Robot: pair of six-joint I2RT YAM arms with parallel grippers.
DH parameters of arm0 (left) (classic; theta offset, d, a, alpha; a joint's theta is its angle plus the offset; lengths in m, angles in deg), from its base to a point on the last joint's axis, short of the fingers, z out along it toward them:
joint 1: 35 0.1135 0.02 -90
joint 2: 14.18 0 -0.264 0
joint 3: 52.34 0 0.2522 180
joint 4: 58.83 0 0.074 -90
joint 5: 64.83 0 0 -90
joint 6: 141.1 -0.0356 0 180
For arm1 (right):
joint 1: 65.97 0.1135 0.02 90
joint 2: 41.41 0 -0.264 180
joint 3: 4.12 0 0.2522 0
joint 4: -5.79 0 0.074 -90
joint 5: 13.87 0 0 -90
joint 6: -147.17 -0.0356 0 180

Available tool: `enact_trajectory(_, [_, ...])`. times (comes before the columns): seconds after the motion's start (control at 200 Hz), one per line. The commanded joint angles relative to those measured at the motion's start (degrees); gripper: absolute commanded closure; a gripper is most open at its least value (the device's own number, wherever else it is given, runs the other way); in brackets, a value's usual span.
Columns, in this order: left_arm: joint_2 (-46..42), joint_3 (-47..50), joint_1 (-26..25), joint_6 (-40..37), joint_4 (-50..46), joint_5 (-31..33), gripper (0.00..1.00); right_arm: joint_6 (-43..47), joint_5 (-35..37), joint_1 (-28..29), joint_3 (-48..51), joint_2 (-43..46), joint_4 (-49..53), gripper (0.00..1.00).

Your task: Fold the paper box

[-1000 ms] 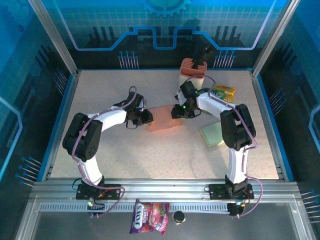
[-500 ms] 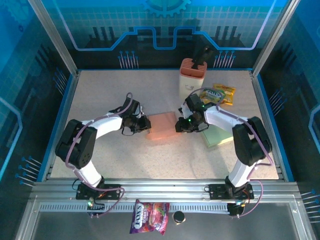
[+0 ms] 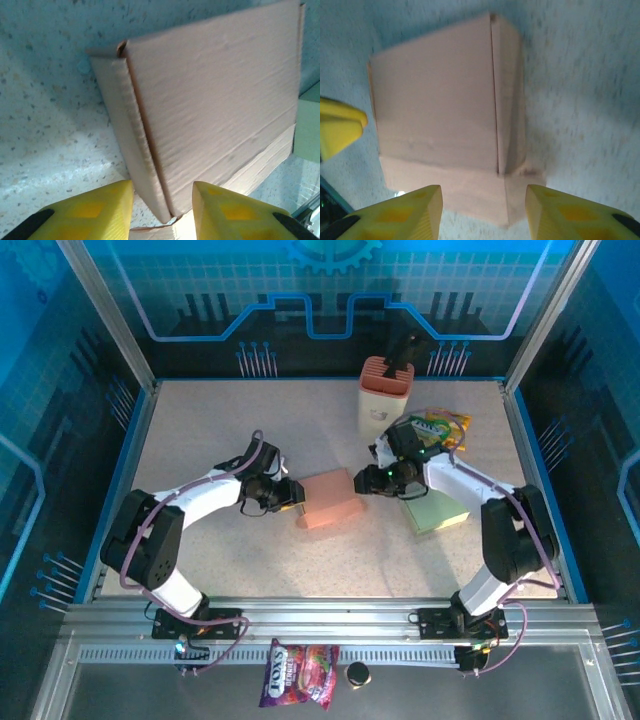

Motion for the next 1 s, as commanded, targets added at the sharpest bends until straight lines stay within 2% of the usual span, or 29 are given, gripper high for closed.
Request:
enact_trajectory(0.0, [-0.39,-1.81,0.91,0.73,-2.32,1.20,0.60,3.74,-1.99,-0.69,-5.08,-5.22,0.49,0.50])
enact_trajectory(0.27, [2.23,-1.81,1.13,2.45,-2.38,-0.15,0.59,4.27,-3.47,-0.69,-9.71,-13.02,0.67,0.50])
enact_trajectory(0.435, [4.07,-1.37,1.13,3.66,0.57,-1.23,0.62,3.70,-5.04,-0.61,-8.38,-14.54,-0.55,0.58])
enact_trajectory(0.775, [5.50,-0.98,1.13,2.60,1.19,-1.17,0.75,1.33,-6.77,-0.35,-2.84,-10.59,-2.73,0.73])
enact_trajectory(0.905, [6.08,-0.93,1.14,2.04,1.20,-0.99,0.77,0.85,-6.91,-0.33,-0.23,-8.13,-3.23,0.74])
enact_trajectory(0.995, [6.39,-0.75,1.13,1.86,1.65,-1.22,0.80,0.85,-7.10,-0.83,1.32,-6.74,-3.90,0.69])
